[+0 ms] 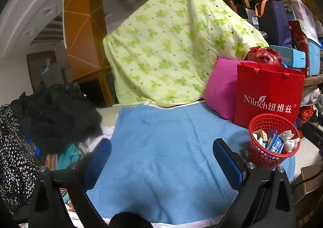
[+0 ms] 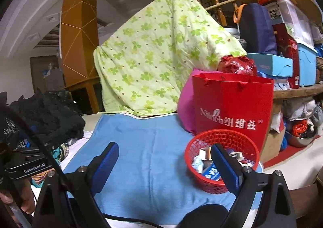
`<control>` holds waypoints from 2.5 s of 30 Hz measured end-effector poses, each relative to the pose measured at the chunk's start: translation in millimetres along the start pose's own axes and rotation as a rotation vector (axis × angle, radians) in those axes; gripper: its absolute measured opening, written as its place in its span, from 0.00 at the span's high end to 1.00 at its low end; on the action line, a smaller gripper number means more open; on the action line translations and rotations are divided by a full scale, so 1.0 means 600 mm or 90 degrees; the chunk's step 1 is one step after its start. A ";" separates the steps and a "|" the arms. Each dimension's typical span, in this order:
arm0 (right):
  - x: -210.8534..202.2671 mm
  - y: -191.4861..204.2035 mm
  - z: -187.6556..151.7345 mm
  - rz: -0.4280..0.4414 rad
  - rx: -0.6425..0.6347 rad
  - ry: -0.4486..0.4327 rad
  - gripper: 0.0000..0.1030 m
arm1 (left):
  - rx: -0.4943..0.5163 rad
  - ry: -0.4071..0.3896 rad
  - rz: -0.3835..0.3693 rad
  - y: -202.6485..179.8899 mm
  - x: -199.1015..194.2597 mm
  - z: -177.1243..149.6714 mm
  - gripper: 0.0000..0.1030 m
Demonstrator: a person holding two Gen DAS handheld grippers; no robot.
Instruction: Collect trash
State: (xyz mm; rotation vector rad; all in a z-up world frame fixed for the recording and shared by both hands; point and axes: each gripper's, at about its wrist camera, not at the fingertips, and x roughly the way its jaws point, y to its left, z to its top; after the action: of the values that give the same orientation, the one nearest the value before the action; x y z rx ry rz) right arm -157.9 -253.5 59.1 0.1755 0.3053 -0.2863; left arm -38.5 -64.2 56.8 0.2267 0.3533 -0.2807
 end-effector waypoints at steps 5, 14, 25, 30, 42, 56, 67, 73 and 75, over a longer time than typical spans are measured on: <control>0.003 0.005 -0.007 -0.025 -0.010 -0.009 0.08 | -0.007 0.001 0.019 0.015 -0.003 -0.004 0.03; 0.007 -0.016 -0.011 -0.055 -0.013 0.006 0.08 | 0.000 0.032 0.006 0.001 0.010 -0.011 0.03; 0.018 -0.059 -0.027 -0.076 0.018 0.063 0.08 | 0.025 0.048 -0.017 -0.038 0.018 -0.012 0.03; 0.010 -0.080 -0.027 -0.077 0.040 0.054 0.08 | 0.044 0.056 -0.026 -0.062 0.022 -0.010 0.03; 0.000 -0.093 -0.028 -0.086 0.041 0.043 0.08 | 0.067 0.056 -0.034 -0.094 0.018 -0.003 0.03; -0.007 -0.098 -0.024 -0.094 0.039 0.037 0.08 | 0.072 0.056 -0.041 -0.096 0.012 -0.008 0.03; -0.008 -0.099 -0.023 -0.099 0.038 0.038 0.08 | 0.073 0.059 -0.043 -0.097 0.014 -0.011 0.03; -0.007 -0.099 -0.025 -0.097 0.037 0.040 0.08 | 0.073 0.062 -0.044 -0.099 0.017 -0.012 0.03; -0.006 -0.099 -0.027 -0.096 0.037 0.041 0.08 | 0.074 0.062 -0.044 -0.100 0.018 -0.013 0.03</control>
State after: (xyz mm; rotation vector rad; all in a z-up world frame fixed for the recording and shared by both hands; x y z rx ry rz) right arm -183.8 -305.0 37.6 0.2205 0.3749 -0.4394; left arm -49.7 -120.4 35.4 0.3445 0.4428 -0.3591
